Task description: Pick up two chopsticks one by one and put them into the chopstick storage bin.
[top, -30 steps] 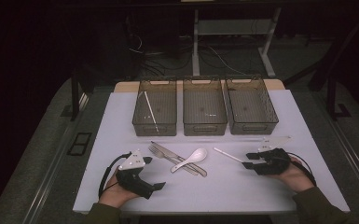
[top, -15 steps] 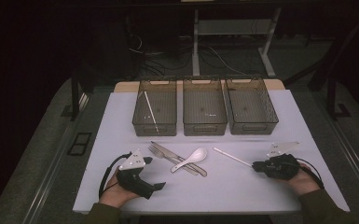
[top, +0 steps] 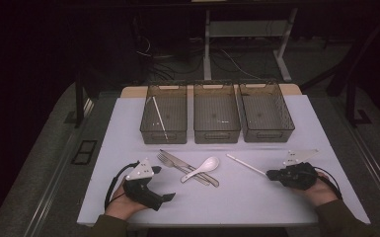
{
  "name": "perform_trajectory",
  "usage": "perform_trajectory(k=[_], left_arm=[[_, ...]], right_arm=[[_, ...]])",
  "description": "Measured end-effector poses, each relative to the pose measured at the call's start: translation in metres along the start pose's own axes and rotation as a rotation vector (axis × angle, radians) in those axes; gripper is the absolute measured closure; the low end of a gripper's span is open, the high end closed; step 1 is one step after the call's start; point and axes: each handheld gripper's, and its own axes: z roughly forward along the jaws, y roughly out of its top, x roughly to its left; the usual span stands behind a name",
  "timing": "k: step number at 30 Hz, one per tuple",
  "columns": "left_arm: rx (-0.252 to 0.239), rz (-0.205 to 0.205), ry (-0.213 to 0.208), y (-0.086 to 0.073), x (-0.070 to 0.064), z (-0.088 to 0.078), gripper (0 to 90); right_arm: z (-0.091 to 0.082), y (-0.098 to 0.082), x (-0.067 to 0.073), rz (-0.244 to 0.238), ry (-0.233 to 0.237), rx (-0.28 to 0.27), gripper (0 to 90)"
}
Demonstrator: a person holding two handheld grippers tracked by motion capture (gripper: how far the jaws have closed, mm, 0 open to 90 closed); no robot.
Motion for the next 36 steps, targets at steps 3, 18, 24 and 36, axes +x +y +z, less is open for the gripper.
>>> perform_trajectory(k=[3,18,24,36], left_arm=[[0.001,0.004,-0.001,0.000,0.000,0.000,0.0],[-0.002,0.001,0.004,0.000,0.000,-0.001,0.0],[-0.004,-0.002,0.005,0.001,0.000,-0.001,0.0],[-0.005,-0.002,0.005,0.001,0.000,-0.001,0.0]], right_arm=[[-0.006,0.001,-0.002,0.015,0.004,-0.027,85.3],[-0.019,0.017,0.001,0.035,0.022,-0.099,85.2],[-0.021,0.032,0.001,0.049,0.027,-0.124,85.2],[-0.020,0.062,0.000,0.061,0.027,-0.184,85.2]])
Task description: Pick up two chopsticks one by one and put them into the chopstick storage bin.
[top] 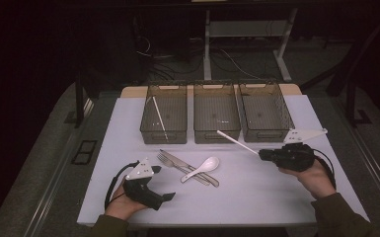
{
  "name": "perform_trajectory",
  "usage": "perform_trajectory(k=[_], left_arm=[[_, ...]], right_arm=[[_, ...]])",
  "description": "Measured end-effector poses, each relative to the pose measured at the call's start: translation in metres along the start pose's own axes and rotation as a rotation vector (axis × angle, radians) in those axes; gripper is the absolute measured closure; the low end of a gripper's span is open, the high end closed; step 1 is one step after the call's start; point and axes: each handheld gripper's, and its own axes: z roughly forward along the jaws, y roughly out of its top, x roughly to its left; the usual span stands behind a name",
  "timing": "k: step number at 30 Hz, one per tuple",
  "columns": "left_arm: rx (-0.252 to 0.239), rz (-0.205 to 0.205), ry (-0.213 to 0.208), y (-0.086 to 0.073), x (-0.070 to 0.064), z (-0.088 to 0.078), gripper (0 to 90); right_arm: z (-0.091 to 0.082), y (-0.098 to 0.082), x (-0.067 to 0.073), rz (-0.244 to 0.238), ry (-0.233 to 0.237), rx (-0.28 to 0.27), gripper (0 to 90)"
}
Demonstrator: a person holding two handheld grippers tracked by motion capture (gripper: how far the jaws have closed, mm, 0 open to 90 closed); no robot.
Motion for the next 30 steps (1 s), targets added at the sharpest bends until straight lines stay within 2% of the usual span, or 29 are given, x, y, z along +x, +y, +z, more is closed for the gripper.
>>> perform_trajectory(k=[7,30], left_arm=[[-0.006,-0.001,-0.001,0.000,0.001,-0.001,0.0],[-0.010,-0.005,-0.001,0.000,0.001,-0.001,0.0]], right_arm=[[0.012,0.021,0.001,0.002,0.006,-0.015,85.2],[0.075,0.104,0.011,-0.026,0.014,0.003,85.2]])
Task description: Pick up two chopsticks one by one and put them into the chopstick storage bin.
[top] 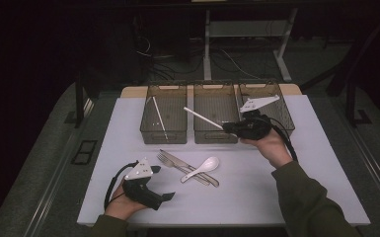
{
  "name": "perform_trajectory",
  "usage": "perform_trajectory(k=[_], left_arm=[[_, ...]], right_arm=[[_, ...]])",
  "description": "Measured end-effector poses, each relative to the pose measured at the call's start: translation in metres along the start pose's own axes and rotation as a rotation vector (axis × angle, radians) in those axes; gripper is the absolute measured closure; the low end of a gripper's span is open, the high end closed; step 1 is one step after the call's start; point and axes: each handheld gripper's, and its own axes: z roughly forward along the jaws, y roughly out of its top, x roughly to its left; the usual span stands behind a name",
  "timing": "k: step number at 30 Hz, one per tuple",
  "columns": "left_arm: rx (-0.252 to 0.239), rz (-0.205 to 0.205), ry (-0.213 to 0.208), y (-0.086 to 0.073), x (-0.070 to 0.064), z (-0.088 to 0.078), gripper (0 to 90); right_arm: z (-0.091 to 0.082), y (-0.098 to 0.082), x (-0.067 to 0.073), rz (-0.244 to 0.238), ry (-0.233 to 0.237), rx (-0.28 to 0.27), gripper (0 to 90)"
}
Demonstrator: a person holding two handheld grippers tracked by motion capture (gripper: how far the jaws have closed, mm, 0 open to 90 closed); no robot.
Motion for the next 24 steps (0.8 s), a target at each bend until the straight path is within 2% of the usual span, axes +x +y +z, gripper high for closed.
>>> perform_trajectory(k=[15,24], left_arm=[[-0.006,-0.003,-0.003,0.000,0.000,-0.001,0.0],[-0.016,-0.004,-0.005,0.000,0.000,0.000,0.0]], right_arm=[[0.047,0.045,0.006,-0.016,-0.015,0.035,85.2],[0.079,0.067,0.014,-0.006,-0.032,0.071,85.2]])
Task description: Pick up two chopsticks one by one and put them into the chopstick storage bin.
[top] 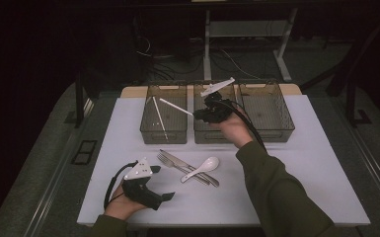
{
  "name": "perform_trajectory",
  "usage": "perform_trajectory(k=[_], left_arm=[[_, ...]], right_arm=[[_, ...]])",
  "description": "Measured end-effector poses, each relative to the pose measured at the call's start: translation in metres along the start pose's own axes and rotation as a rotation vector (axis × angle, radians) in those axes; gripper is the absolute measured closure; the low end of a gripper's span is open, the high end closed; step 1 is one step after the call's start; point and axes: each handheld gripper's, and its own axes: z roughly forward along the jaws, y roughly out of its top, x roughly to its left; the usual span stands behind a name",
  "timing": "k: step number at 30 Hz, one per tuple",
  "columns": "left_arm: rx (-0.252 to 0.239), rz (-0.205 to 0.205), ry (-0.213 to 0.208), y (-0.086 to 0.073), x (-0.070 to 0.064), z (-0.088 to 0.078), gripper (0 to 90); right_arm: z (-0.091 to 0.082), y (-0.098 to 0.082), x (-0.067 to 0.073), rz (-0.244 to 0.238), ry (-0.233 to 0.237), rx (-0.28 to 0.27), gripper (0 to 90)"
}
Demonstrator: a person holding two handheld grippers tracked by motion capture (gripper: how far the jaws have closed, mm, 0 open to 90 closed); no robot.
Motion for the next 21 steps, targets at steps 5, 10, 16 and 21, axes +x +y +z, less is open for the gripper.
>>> perform_trajectory(k=[5,10,16,21], left_arm=[[0.004,0.006,-0.002,0.000,0.001,-0.001,0.0],[-0.003,-0.004,-0.002,0.000,0.001,0.000,0.0],[-0.003,-0.004,-0.003,0.000,0.001,-0.001,0.0],[-0.009,0.002,-0.004,0.001,0.001,-0.001,0.0]], right_arm=[[0.022,0.010,0.002,0.018,-0.021,0.028,85.2],[0.044,0.019,0.001,0.036,-0.042,0.050,85.1],[0.068,0.031,0.000,0.059,-0.067,0.079,85.1],[0.084,0.039,-0.003,0.077,-0.098,0.097,85.1]])
